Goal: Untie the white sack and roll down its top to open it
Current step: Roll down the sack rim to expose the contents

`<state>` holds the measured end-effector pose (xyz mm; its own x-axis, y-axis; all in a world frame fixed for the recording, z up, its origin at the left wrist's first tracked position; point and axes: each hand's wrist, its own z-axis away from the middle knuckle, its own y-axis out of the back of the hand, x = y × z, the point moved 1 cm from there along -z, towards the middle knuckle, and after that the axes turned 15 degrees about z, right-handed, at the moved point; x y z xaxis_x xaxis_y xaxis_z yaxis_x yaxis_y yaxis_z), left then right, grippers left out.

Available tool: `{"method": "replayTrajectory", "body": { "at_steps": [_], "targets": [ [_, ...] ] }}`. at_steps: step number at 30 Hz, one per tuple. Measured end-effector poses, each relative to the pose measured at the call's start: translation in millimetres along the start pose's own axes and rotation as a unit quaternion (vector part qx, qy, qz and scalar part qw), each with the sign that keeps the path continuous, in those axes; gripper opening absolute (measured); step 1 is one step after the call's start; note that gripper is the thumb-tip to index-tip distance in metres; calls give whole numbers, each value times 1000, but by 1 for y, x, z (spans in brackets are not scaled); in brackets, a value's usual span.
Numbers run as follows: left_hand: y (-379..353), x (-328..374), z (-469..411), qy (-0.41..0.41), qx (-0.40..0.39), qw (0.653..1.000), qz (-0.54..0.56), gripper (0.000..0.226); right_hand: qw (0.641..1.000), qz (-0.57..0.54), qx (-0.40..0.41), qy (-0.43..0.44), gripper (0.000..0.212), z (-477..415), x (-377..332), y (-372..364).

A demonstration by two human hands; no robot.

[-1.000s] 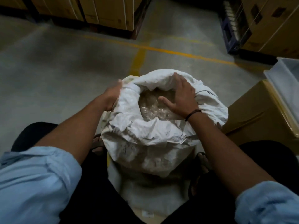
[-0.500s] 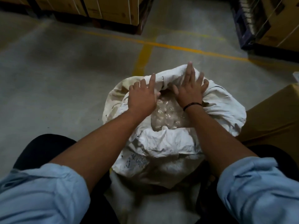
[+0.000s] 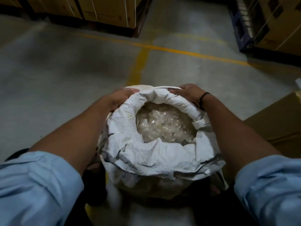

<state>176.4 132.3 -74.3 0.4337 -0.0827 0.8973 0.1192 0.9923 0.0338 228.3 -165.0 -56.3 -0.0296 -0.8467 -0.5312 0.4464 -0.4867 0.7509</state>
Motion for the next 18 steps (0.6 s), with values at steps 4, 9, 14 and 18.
{"method": "replayTrajectory", "body": {
  "at_steps": [4, 9, 14, 18],
  "targets": [
    [-18, -1, 14, -96, 245, 959, -102, 43, 985, 102, 136, 16, 95, 30, -2, 10],
    [-55, 20, 85, -148, 362, 885, -253, 68, 938, 136, 317, -35, 89, 101, 22, 22],
    [-78, -23, 139, 62, 413, 898, -141, 113, 911, 76, 313, -256, 111, 176, 61, -30],
    [-89, -70, 162, 123, 371, 920, -36, 129, 912, -84, 212, -341, 110, 193, 79, -64]
  ]
}}
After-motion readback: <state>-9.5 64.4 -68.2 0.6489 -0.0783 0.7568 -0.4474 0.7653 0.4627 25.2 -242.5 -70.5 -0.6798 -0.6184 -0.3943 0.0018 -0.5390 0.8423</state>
